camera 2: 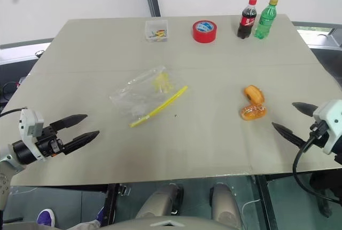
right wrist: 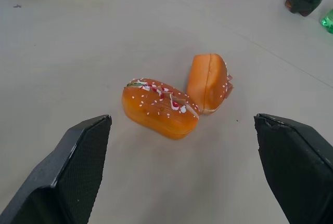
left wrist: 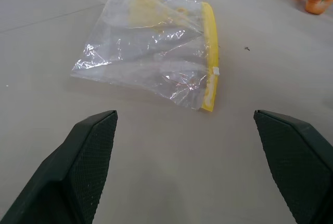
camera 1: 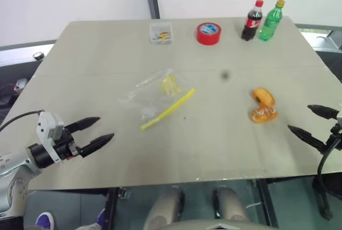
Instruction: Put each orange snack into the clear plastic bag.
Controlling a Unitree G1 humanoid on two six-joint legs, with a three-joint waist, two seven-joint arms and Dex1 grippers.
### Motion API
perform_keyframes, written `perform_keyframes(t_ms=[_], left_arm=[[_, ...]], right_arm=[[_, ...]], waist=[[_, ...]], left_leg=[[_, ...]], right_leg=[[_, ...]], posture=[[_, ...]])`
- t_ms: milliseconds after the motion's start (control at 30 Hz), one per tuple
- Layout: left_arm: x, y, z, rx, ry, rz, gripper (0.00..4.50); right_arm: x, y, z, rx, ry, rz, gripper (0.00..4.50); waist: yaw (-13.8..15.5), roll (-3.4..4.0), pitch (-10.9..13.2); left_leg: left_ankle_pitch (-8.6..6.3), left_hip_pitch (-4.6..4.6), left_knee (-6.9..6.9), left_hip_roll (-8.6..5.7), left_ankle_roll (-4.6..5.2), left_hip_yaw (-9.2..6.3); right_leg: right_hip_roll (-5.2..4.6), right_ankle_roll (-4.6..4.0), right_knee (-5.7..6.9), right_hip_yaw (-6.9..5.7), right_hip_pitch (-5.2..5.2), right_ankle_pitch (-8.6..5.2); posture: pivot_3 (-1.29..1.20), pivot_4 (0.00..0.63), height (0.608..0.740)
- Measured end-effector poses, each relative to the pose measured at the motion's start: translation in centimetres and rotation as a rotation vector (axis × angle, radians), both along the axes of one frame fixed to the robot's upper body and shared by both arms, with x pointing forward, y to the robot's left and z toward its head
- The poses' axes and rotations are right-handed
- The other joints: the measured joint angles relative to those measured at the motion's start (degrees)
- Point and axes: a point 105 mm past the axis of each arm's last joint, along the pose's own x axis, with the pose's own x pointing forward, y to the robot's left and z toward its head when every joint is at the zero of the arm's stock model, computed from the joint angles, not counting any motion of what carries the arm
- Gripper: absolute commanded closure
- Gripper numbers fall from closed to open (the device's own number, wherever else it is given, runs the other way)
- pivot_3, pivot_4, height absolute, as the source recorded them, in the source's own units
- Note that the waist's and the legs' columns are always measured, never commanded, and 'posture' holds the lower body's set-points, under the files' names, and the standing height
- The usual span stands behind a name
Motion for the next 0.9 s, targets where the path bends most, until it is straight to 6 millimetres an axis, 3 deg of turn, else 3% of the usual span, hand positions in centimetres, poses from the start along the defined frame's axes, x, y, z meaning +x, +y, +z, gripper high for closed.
perform_keyframes(t_ms=[133, 433, 533, 567, 700, 800, 900], left_arm=[[0.4, 0.0, 0.3, -0.006, -0.007, 0.009, 0.05], [1.8, -1.3, 0.2, -0.112, 0.010, 0.101, 0.05], [2.4, -1.3, -0.3, -0.179, 0.132, 0.205, 0.05], [2.7, -1.2, -1.1, -0.205, 0.281, 0.263, 0.05], [3.2, -1.5, -1.3, -0.330, 0.527, 0.251, 0.05], [3.7, -0.8, -2.2, -0.416, 0.609, 0.295, 0.05], [5.5, -1.5, -2.0, -0.533, 0.662, 0.283, 0.05]], right_arm=[[0.3, 0.2, 0.2, 0.003, -0.009, -0.005, 0.00], [1.3, 2.8, 0.2, 0.023, -0.021, 0.054, 0.00], [1.6, 4.0, 0.2, 0.039, -0.020, 0.083, 0.00], [1.8, 5.4, 0.4, 0.054, -0.026, 0.125, 0.00], [1.6, 7.4, 0.5, 0.074, -0.020, 0.183, 0.00], [1.6, 7.9, 0.4, 0.087, -0.013, 0.191, 0.00], [1.5, 8.3, 0.3, 0.088, -0.007, 0.195, 0.00]], waist=[[0.01, 0.00, 0.00], [-0.02, 0.00, 0.00], [-0.02, -0.01, 0.01], [-0.10, -0.01, 0.01], [-0.09, 0.01, 0.03], [-0.22, 0.01, 0.02], [0.27, 0.06, -0.01]], left_leg=[[0.00, 0.01, -0.02, 0.00, 0.00, -0.01], [0.00, 0.00, -0.08, 0.00, 0.00, -0.04], [0.00, 0.00, -0.08, 0.01, 0.00, -0.06], [0.00, 0.03, -0.08, 0.01, 0.00, -0.09], [0.01, 0.05, -0.07, -0.09, 0.00, -0.18], [0.01, 0.06, -0.07, -0.15, -0.02, -0.18], [0.02, 0.09, -0.06, -0.23, -0.03, -0.24]], right_leg=[[0.00, 0.00, -0.02, -0.01, 0.00, 0.00], [0.01, 0.01, -0.09, -0.04, -0.01, 0.01], [0.03, 0.02, -0.05, -0.04, -0.01, 0.02], [0.09, 0.02, 0.01, -0.07, -0.01, 0.02], [0.24, 0.03, 0.05, -0.18, -0.03, 0.01], [0.21, 0.03, 0.06, -0.17, -0.03, 0.02], [0.15, 0.03, 0.14, -0.22, -0.02, 0.02]], posture=[[0.00, 0.150, 0.740], [0.00, 0.150, 0.740], [0.00, 0.150, 0.740], [0.00, 0.150, 0.740], [0.00, 0.150, 0.740], [0.00, 0.150, 0.740], [0.00, 0.150, 0.740]])
